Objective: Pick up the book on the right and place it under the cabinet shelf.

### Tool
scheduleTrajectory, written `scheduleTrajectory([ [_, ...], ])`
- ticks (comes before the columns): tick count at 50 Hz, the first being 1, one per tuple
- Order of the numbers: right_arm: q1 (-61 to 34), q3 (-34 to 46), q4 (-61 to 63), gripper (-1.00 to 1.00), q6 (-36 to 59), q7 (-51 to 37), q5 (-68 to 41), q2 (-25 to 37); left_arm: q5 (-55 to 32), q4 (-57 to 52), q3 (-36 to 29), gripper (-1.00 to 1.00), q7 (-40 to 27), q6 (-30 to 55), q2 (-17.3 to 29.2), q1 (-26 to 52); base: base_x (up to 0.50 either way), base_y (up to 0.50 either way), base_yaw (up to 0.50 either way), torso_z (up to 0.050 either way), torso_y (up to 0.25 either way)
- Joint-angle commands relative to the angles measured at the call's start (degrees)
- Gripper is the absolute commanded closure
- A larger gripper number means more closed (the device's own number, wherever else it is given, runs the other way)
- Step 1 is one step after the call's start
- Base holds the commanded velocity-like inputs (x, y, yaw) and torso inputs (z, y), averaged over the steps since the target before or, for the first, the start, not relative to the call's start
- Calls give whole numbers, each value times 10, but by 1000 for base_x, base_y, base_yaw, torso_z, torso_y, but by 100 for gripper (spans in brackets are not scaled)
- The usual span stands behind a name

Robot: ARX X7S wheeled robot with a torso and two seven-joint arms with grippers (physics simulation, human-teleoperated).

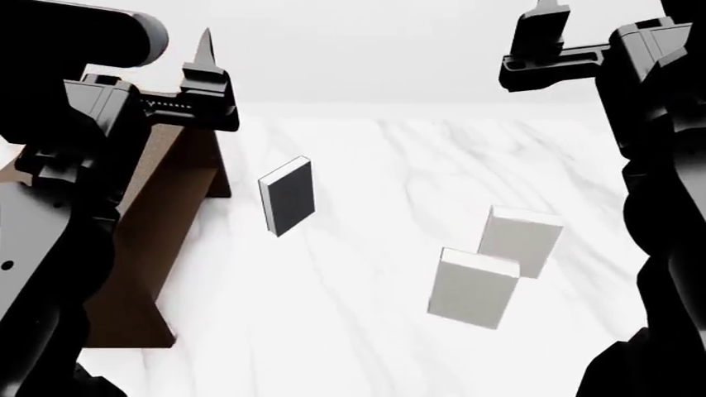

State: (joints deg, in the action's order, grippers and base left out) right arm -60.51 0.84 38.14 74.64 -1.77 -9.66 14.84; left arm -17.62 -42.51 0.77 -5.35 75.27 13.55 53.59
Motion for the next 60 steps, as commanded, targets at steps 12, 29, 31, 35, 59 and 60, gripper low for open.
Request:
scheduleTrajectory([
  [12,1,-2,0,-100,2,0,-7,4,-5,-1,-1,-100,-6,-1,5,-1,202,0,0,0,1],
  [29,-3,0,2,-100,7,0,-13,7,-10,-2,0,-100,-9,-2,8,-4,193,0,0,0,1],
  [31,-4,0,1,-100,8,0,-14,7,-10,-2,0,-100,-9,-3,9,-4,195,0,0,0,0],
  [35,-7,1,1,-100,10,0,-15,10,-12,-4,0,-100,-10,-1,9,-3,193,0,0,0,0],
  [59,-229,177,-189,-100,69,158,-71,168,-22,-14,3,-100,-12,1,15,-9,31,0,0,0,0],
  [60,-245,200,-208,-100,60,173,-71,179,-22,-14,2,-100,-12,0,15,-10,0,0,0,0,0],
])
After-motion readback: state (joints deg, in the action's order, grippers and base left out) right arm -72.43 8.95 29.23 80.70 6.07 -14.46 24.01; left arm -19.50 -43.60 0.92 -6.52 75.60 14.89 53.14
